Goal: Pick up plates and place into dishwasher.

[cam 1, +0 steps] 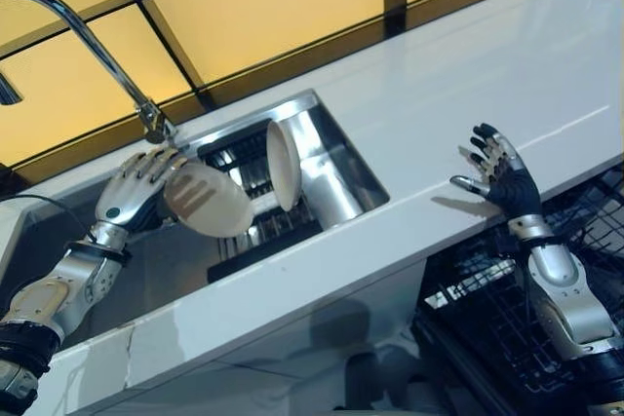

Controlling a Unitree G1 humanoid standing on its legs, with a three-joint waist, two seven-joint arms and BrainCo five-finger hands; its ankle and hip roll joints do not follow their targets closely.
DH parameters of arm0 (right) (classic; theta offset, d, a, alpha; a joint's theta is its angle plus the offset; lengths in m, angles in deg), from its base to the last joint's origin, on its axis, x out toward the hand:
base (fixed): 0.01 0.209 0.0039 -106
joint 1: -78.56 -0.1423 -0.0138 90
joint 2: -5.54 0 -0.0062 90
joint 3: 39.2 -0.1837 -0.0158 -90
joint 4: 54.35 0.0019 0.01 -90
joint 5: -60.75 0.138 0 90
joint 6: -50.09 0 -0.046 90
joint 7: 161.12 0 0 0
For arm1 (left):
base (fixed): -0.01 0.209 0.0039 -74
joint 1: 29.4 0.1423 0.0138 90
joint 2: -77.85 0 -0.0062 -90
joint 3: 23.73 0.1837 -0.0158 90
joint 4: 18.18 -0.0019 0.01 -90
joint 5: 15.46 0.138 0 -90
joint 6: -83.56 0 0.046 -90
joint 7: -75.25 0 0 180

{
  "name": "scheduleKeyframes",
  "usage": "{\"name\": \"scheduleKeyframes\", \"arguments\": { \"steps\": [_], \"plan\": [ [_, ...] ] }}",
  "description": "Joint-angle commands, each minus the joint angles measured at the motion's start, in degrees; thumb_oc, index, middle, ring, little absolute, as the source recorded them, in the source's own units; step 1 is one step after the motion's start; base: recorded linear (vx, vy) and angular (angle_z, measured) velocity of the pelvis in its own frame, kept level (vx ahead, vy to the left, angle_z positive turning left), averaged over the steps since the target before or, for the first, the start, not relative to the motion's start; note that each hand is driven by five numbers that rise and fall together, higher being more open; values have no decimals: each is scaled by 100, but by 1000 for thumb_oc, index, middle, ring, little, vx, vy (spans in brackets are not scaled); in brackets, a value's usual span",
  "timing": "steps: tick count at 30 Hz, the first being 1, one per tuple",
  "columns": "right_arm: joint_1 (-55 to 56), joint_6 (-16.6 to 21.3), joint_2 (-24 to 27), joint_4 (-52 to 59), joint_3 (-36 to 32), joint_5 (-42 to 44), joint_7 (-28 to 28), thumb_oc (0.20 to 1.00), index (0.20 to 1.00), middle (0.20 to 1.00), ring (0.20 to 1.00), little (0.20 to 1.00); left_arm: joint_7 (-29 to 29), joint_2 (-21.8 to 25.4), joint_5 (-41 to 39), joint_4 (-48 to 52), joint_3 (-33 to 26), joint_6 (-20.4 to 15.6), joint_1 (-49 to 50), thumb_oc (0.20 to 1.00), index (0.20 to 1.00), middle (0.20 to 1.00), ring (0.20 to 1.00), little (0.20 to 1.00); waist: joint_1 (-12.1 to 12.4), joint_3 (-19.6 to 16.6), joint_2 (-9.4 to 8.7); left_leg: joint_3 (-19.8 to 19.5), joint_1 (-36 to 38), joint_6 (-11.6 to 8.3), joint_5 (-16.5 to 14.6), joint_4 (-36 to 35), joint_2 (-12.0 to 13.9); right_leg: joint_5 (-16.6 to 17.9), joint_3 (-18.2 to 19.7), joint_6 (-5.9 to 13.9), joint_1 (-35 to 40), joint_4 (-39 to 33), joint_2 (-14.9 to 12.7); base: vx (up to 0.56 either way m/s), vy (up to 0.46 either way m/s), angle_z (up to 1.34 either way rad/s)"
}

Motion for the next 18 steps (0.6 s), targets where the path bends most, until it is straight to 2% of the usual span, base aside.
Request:
{"name": "scheduleKeyframes", "arguments": {
  "steps": [1, 12, 18],
  "plan": [
    [-509, 101, 220, 1, 75, 49, -60, 1000, 1000, 1000, 1000, 1000, -345, 68, -87, -138, 23, 267, -607, 1000, 1000, 1000, 1000, 1000, -54, 30, -337, 146, -1055, 319, -587, 1064, -437, 466, 4, 439, 83, -670, -774, -139, 46, -19],
    [-1042, 30, 345, -60, 198, -61, -184, 1000, 1000, 1000, 1000, 1000, -415, -155, -10, -374, 400, 448, -1086, 1000, 1000, 1000, 1000, 1000, -114, 504, -293, 207, -1483, 247, -474, 1255, -422, 544, 72, 376, -400, -498, -790, -62, 45, -6],
    [-1274, -63, 402, -74, 250, -138, -241, 1000, 1000, 1000, 1000, 1000, -652, -234, -43, -496, 479, 615, -1265, 1000, 1000, 1000, 1000, 1000, -151, 686, -253, 214, -1671, 205, -420, 1351, -422, 556, 106, 334, -630, -386, -793, -31, 47, 1]
  ]
}}
